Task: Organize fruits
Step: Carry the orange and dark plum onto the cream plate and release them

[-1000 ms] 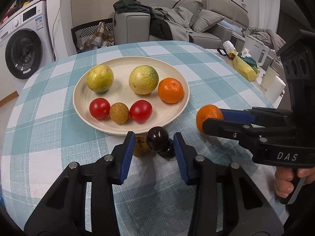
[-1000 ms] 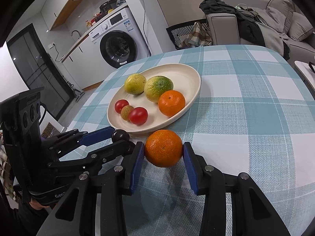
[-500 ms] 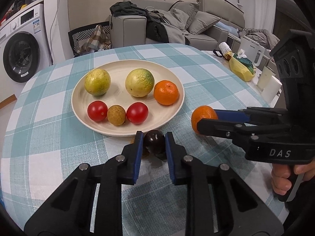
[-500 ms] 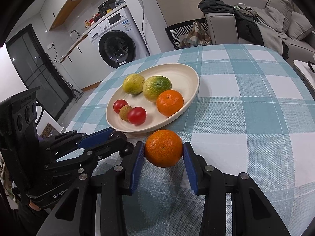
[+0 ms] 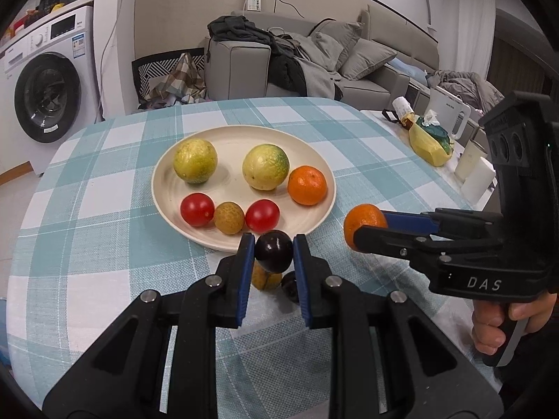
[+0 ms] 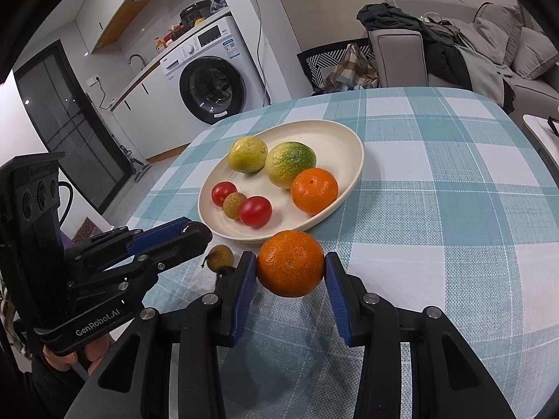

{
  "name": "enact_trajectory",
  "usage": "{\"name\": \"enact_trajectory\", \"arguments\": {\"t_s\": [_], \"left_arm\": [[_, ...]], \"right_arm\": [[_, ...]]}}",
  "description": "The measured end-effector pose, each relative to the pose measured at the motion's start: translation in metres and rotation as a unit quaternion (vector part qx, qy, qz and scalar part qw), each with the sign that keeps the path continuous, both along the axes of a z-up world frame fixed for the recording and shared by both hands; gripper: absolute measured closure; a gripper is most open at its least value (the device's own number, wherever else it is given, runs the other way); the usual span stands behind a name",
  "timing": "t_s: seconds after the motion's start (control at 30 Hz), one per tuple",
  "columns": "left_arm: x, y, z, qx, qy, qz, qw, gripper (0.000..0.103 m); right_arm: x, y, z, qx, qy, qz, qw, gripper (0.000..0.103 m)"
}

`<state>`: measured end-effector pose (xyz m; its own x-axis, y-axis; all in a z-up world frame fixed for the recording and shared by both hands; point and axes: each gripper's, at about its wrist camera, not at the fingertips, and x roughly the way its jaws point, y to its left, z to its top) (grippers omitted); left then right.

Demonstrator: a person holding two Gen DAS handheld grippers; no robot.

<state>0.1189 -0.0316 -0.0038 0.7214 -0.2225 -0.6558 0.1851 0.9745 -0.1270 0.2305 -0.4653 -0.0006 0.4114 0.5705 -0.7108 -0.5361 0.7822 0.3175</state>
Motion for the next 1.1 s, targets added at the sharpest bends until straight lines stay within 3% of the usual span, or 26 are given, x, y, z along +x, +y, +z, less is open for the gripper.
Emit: {"name": "enact_trajectory", "arguments": {"t_s": [0.33, 1.1], "left_arm": [[0.003, 0.017, 0.015, -0.006, -0.016, 0.020, 0.9996, 0.083], [0.050, 0.023, 0.011, -0.005, -0.012, 0.038, 0.9992, 0.083]], "right_arm": [[-0.001, 0.006, 0.008, 0.003, -0.013, 0.006, 1.000, 0.062], [0.020, 0.033, 0.009, -0.003, -0.014, 0.019, 1.000, 0.062]]}}
